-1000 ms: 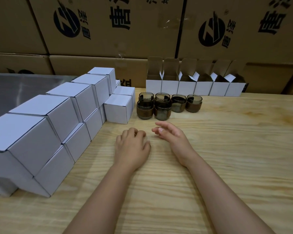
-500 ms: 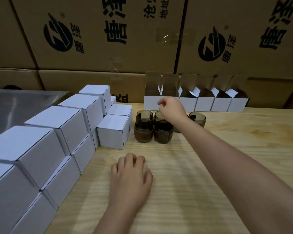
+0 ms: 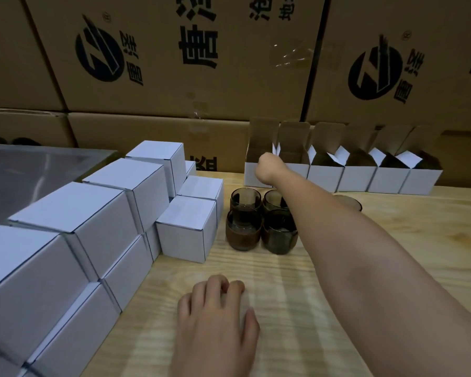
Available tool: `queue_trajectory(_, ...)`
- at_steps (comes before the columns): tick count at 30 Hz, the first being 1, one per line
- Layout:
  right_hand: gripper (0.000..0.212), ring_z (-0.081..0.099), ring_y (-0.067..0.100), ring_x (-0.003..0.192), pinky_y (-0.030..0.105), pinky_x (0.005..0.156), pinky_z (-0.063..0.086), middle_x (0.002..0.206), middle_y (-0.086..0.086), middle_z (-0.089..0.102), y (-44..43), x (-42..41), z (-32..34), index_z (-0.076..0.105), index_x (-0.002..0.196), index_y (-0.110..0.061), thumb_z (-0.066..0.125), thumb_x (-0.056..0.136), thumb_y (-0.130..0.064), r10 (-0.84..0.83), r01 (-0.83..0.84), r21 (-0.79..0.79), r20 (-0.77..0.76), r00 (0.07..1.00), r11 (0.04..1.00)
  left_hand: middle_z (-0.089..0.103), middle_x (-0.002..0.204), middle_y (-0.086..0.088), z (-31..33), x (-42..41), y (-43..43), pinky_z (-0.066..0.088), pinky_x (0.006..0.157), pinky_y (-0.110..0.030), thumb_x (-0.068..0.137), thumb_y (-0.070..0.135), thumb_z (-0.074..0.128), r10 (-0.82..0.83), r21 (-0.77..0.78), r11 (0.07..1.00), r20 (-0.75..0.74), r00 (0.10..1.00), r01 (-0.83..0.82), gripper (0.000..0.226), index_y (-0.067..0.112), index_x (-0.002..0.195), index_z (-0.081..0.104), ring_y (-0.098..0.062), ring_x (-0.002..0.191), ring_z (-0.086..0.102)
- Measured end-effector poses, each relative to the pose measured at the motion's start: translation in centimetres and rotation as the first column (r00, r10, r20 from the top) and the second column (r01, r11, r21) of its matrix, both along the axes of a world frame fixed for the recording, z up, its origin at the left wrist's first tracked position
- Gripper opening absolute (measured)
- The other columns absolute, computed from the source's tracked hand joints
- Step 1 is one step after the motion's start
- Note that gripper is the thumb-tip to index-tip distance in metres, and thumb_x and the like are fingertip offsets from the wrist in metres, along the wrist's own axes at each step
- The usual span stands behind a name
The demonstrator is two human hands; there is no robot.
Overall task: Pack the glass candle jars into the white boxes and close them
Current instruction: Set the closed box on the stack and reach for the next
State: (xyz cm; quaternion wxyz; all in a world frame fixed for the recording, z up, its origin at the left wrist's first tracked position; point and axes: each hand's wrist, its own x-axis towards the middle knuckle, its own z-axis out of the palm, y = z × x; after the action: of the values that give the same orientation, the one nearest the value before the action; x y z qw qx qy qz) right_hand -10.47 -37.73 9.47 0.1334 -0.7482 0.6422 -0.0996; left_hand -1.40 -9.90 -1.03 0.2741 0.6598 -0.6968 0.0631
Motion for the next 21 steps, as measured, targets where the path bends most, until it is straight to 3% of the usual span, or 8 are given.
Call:
queue_trajectory(3,0.03,0.037,0.018,0.058,0.027,0.05,0.031,0.068,0.007,0.039,0.8,-0.5,0.1,0.036,0.067,-0.012,0.036,0.093,0.004,0.009,0.003,-0.076,0.155,0.988,0.997,0.057,0.088,0.008,0.0,0.1,0.1,0.047,0.071,-0.035,0.073,0.045,0.04,0.0,0.045,0.999,0.0,1.0,0.0,0.035,0.027,0.088,0.067,-0.016,0.078,0.06)
queue_trajectory(5,0.014,0.049,0.022,0.072,0.033,0.063,0.044,0.081,0.011,0.05,2.1,-0.8,0.6,0.048,0.086,-0.005,0.037,0.093,0.002,0.026,0.016,-0.153,0.272,0.962,0.988,0.052,0.098,0.009,-0.2,0.1,0.2,0.037,0.082,-0.033,0.079,0.047,0.036,0.01,0.098,0.995,-0.005,1.0,-0.009,0.037,0.03,0.1,0.062,-0.015,0.093,0.053)
queue_trajectory(8,0.022,0.054,0.022,0.095,0.035,0.079,0.046,0.105,0.008,0.054,5.3,-1.6,2.1,0.058,0.108,-0.001,0.04,0.097,-0.009,0.103,0.0,-0.324,0.303,0.947,0.946,0.043,0.111,0.012,-0.5,0.2,0.1,0.023,0.088,-0.029,0.087,0.049,0.036,0.016,0.142,0.99,-0.011,1.0,-0.014,0.035,0.034,0.115,0.052,-0.013,0.107,0.041)
queue_trajectory(11,0.021,0.049,0.013,0.09,0.027,0.075,0.039,0.099,-0.001,0.05,9.8,-2.7,4.0,0.064,0.097,-0.006,0.047,0.097,-0.019,0.167,0.009,-0.509,0.299,0.94,0.861,0.042,0.117,0.011,-0.4,0.3,0.0,0.019,0.088,-0.03,0.09,0.048,0.038,0.033,0.139,0.99,0.001,0.999,-0.033,0.035,0.033,0.12,0.048,-0.013,0.111,0.038)
queue_trajectory(15,0.014,0.048,0.01,0.081,0.023,0.071,0.037,0.084,-0.005,0.052,17.3,-4.9,4.4,0.056,0.079,-0.017,0.058,0.091,-0.024,0.228,0.048,-0.654,0.33,0.916,0.755,0.044,0.124,0.006,0.1,0.2,-0.2,0.021,0.095,-0.034,0.089,0.05,0.044,0.031,0.201,0.979,-0.054,0.998,-0.019,0.044,0.029,0.127,0.045,-0.017,0.119,0.036)
queue_trajectory(18,0.015,0.046,0.011,0.08,0.019,0.067,0.027,0.082,-0.005,0.053,22.7,-5.7,2.5,0.056,0.077,-0.016,0.062,0.089,-0.022,0.253,0.028,-0.698,0.296,0.921,0.715,0.054,0.121,0.007,0.8,0.5,-0.1,0.026,0.102,-0.037,0.088,0.054,0.046,-0.007,0.201,0.977,-0.3,0.954,0.071,0.051,0.028,0.131,0.045,-0.015,0.119,0.044)
queue_trajectory(19,0.015,0.046,0.012,0.08,0.019,0.067,0.027,0.081,-0.003,0.054,24.3,-5.8,1.6,0.058,0.078,-0.013,0.063,0.089,-0.021,0.25,0.029,-0.711,0.285,0.925,0.702,0.056,0.116,0.01,1.0,0.8,0.2,0.032,0.1,-0.036,0.088,0.057,0.045,-0.07,0.165,0.973,-0.459,0.886,0.163,0.051,0.03,0.131,0.046,-0.009,0.113,0.05)
queue_trajectory(21,0.015,0.049,0.016,0.081,0.023,0.068,0.033,0.081,0.001,0.058,27.0,-5.7,-0.4,0.062,0.079,-0.008,0.065,0.087,-0.019,0.24,0.043,-0.726,0.282,0.929,0.686,0.055,0.112,0.019,1.3,1.0,1.1,0.04,0.089,-0.024,0.083,0.062,0.041,-0.202,0.038,0.941,-0.732,0.651,0.335,0.053,0.039,0.13,0.043,0.011,0.102,0.052)
